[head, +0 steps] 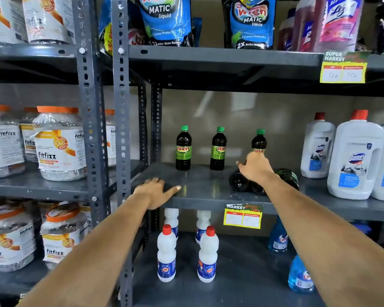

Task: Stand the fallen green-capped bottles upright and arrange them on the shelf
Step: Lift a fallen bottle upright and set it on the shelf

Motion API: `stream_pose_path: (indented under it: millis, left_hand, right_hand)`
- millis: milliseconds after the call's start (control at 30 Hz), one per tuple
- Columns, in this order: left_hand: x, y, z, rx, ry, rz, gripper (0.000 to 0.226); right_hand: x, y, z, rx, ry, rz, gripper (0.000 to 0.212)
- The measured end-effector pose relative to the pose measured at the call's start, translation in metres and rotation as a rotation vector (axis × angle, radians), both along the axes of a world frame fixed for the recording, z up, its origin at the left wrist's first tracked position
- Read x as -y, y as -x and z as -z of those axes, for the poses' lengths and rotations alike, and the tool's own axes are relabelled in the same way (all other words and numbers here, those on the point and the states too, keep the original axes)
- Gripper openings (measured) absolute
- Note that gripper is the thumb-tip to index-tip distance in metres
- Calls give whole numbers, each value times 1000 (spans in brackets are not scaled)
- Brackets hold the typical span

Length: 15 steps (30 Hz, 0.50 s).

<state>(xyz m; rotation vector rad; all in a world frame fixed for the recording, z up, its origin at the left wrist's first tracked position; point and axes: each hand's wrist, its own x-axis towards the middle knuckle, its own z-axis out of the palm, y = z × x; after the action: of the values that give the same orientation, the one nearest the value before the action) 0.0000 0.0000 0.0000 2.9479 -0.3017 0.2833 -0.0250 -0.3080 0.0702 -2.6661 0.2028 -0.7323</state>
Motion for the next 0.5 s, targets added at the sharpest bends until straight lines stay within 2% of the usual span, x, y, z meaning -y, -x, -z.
stream_pose_path:
  millis: [133, 233, 367, 500]
  left_hand:
    - [-14, -4, -11, -61, -44, 59, 117]
    - [-14, -1, -8, -104, -53, 99, 121]
    - [-17, -7, -2, -113, -74, 136, 128]
    - [-20, -14, 0, -122, -119, 152, 138]
  right_hand:
    - [-10, -13, -7, -116, 109, 136, 46]
    - [-12, -21, -13, -211, 113, 186, 59]
    - [-23, -40, -10, -359, -84, 202, 71]
    - [-25, -55, -5, -345, -220, 199, 63]
